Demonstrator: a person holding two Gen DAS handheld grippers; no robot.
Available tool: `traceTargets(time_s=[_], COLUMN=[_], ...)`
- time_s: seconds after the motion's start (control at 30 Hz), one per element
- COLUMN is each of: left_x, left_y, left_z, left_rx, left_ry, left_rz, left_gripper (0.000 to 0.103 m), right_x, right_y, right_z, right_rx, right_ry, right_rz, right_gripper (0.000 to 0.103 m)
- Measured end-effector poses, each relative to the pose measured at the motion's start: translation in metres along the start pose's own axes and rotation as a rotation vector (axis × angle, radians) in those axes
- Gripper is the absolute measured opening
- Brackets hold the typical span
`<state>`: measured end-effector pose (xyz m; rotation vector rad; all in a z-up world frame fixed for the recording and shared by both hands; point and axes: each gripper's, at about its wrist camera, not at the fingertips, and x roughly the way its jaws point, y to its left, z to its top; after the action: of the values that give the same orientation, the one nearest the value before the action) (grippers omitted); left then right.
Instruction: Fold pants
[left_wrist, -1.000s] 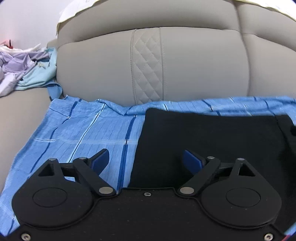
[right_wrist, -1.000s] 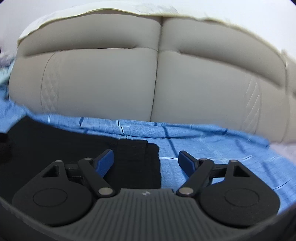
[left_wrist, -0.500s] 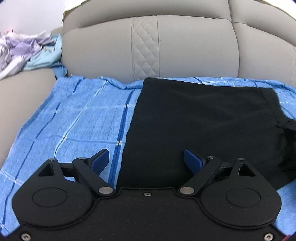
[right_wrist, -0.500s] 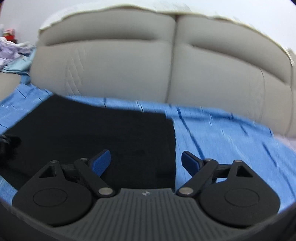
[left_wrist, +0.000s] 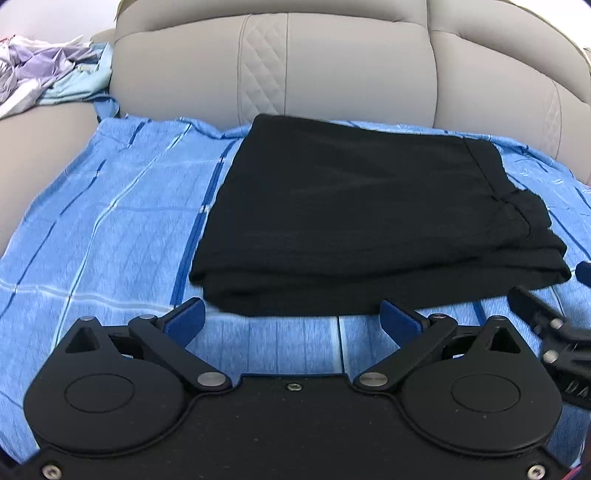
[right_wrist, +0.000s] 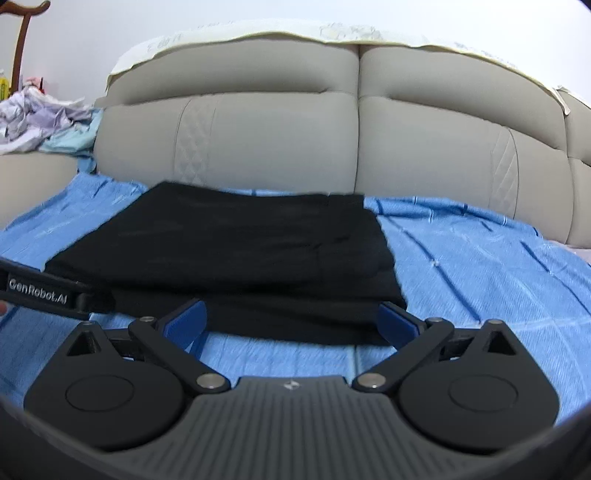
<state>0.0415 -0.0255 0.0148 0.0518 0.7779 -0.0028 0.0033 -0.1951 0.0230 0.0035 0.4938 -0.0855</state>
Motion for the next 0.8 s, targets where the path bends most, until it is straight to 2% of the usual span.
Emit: traceTargets(time_s=[0.1, 0.37, 0.47, 0.8], left_x=[0.005, 0.008, 0.010, 0.012], left_y=[0.002, 0.002, 0.002, 0.002], left_z=[-0.004, -0.004, -0.003, -0.005], left_rx=[-0.021, 0.011, 0.020, 0.028], left_ry=[0.034, 0.009, 0.006, -0.022], left_rz=[-0.004, 0.001, -0.006, -0.018], left_gripper=[0.103, 0.103, 0.103, 0.103], right_x=[0.000, 0.008, 0.011, 0.015], right_y=[0.008, 0.013, 0.011, 0.011], right_z=[-0.007, -0.019, -0.023, -0.025], right_rx=[-0.012, 0.005, 0.040, 0.027], right_ry=[0.012, 0.041, 0.028, 0.023], right_rz=[-0.018, -0.036, -0.035, -0.037], right_gripper=[0.103, 0.103, 0.103, 0.103])
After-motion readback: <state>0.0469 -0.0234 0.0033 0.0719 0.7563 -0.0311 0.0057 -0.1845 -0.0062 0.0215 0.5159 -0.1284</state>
